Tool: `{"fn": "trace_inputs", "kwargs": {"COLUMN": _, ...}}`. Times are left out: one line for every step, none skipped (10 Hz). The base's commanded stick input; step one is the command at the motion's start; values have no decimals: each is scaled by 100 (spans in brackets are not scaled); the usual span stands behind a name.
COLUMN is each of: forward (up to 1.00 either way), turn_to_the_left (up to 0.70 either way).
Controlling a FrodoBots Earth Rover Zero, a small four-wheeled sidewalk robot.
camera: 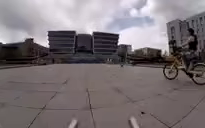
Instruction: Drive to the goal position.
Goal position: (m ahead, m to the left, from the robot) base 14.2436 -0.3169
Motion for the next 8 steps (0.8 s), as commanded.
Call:
{"fn": "trace_inputs", "kwargs": {"forward": 100, "turn_to_the_left": 1}}
{"fn": "trace_inputs", "kwargs": {"forward": 100, "turn_to_the_left": 0}}
{"fn": "trace_inputs", "kwargs": {"forward": 100, "turn_to_the_left": 0}}
{"fn": "trace_inputs", "kwargs": {"forward": 100, "turn_to_the_left": 0}}
{"fn": "trace_inputs", "kwargs": {"forward": 100, "turn_to_the_left": 0}}
{"fn": "trace_inputs", "kwargs": {"forward": 100, "turn_to_the_left": 0}}
{"fn": "trace_inputs", "kwargs": {"forward": 100, "turn_to_the_left": 0}}
{"fn": "trace_inputs", "kwargs": {"forward": 100, "turn_to_the_left": 0}}
